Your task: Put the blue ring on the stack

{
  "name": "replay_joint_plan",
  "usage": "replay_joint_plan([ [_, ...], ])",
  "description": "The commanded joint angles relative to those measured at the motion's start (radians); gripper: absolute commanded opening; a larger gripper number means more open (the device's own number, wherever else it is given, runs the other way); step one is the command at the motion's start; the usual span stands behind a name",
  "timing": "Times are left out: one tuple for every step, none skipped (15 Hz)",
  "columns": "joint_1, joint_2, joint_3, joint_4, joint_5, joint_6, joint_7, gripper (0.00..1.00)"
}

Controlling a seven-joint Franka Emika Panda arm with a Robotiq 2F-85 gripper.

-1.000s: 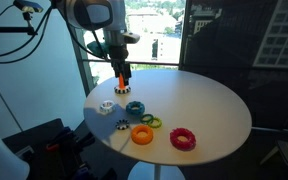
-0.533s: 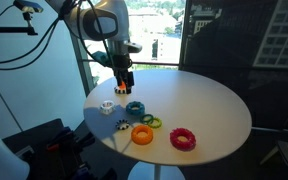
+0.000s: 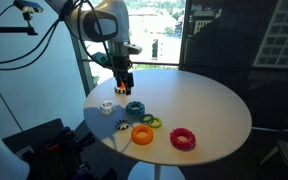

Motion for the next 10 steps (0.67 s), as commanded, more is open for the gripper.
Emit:
replay_joint_plan([
  [0.005,0.05,-0.003,0.033,-0.006,0.04,0.016,1.0],
  [0.006,0.073,-0.003,0.046,-0.006,0.052,0.013,1.0],
  [0.008,0.095,-0.003,0.055,-0.013,0.07,0.017,1.0],
  [0.01,0.12,-0.003,0.069,-0.011,0.075,0.008,1.0],
  [0.013,0.145,-0.004,0.082,-0.018,0.082,0.013,1.0],
  [0.016,0.17,-0.006,0.097,-0.017,0.081,0.01,1.0],
  [0.018,0.193,-0.008,0.113,-0.013,0.078,0.005,1.0],
  [0.019,0.211,-0.013,0.127,-0.02,0.067,0.013,1.0],
  [0.019,0.226,-0.017,0.14,-0.019,0.051,0.011,1.0],
  [0.02,0.238,-0.023,0.148,-0.022,0.05,0.015,1.0],
])
